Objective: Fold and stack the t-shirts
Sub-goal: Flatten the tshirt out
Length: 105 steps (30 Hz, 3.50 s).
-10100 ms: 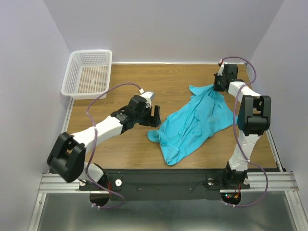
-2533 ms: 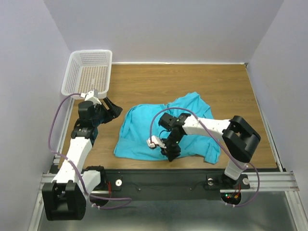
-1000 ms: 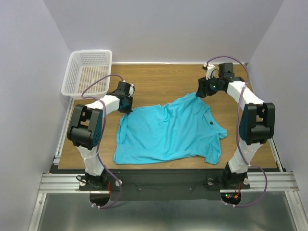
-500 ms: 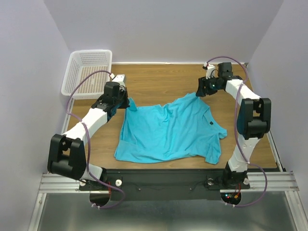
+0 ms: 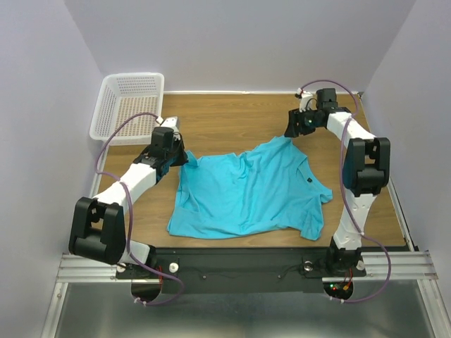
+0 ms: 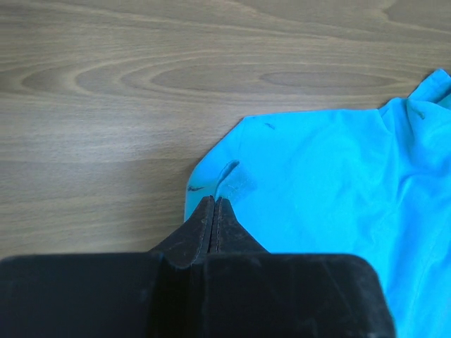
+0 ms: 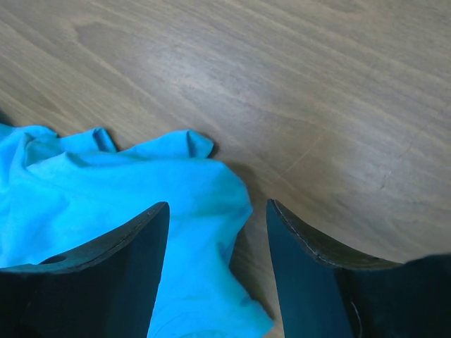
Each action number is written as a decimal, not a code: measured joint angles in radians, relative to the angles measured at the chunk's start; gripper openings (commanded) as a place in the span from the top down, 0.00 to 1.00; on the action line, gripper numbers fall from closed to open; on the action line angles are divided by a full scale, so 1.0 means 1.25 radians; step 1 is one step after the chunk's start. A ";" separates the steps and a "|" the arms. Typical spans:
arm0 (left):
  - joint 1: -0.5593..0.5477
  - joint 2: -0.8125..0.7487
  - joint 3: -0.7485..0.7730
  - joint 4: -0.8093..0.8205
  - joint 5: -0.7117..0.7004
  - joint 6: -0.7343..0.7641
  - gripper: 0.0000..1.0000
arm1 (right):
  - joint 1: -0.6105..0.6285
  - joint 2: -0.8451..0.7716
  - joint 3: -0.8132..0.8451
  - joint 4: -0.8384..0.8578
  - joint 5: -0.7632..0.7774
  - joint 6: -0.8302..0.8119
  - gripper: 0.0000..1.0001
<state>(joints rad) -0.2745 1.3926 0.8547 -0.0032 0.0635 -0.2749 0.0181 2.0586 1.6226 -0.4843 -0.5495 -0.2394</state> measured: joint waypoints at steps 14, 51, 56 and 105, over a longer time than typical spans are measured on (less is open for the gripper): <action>0.058 -0.054 -0.039 0.003 -0.007 -0.016 1.00 | 0.000 0.060 0.025 -0.001 0.000 -0.020 0.44; 0.152 -0.020 -0.016 0.034 0.005 -0.035 1.00 | -0.064 -0.056 0.023 0.012 0.134 -0.038 0.99; 0.155 0.081 0.040 0.077 0.014 -0.044 1.00 | -0.072 -0.049 -0.010 0.026 0.168 -0.022 1.00; 0.158 -0.734 0.133 0.175 -0.089 -0.067 1.00 | -0.113 -0.769 0.446 -0.019 0.045 0.084 0.99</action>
<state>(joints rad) -0.0765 0.4751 1.0206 0.2153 -0.0475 -0.3588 -0.1226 1.0969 2.1796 -0.5076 -0.4927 -0.1341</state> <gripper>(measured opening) 0.026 0.028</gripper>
